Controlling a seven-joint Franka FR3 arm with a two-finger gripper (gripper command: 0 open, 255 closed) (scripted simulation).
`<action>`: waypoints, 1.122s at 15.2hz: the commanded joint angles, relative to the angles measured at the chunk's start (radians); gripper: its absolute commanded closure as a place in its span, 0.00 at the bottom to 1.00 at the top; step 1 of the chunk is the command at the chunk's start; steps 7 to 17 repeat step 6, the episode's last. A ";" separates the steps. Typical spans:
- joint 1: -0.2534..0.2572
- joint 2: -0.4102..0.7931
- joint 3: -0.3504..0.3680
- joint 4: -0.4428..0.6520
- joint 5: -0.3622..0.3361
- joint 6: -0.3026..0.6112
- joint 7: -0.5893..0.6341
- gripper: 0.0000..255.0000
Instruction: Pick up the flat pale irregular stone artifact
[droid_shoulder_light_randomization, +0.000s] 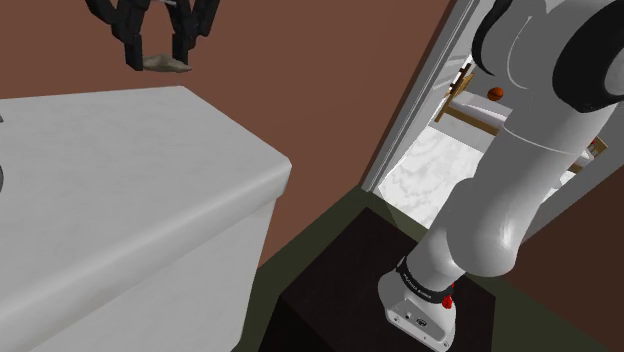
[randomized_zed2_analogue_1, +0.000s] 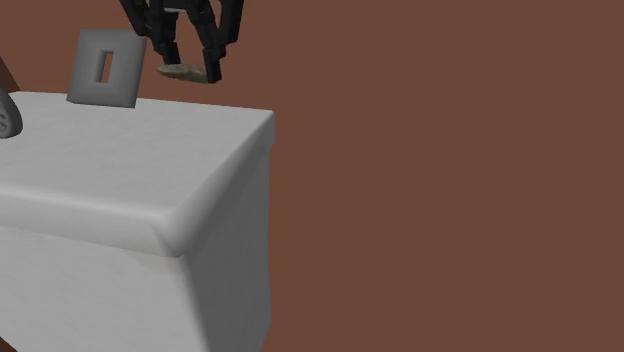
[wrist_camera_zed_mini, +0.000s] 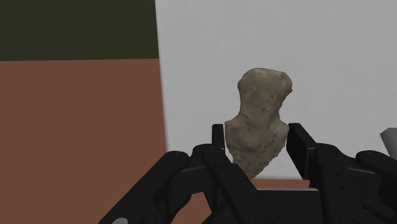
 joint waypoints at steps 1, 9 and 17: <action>0.007 0.019 0.003 0.051 -0.011 -0.035 0.006 1.00; 0.022 0.050 0.007 0.133 -0.030 -0.091 0.017 1.00; 0.022 0.050 0.007 0.133 -0.030 -0.091 0.017 1.00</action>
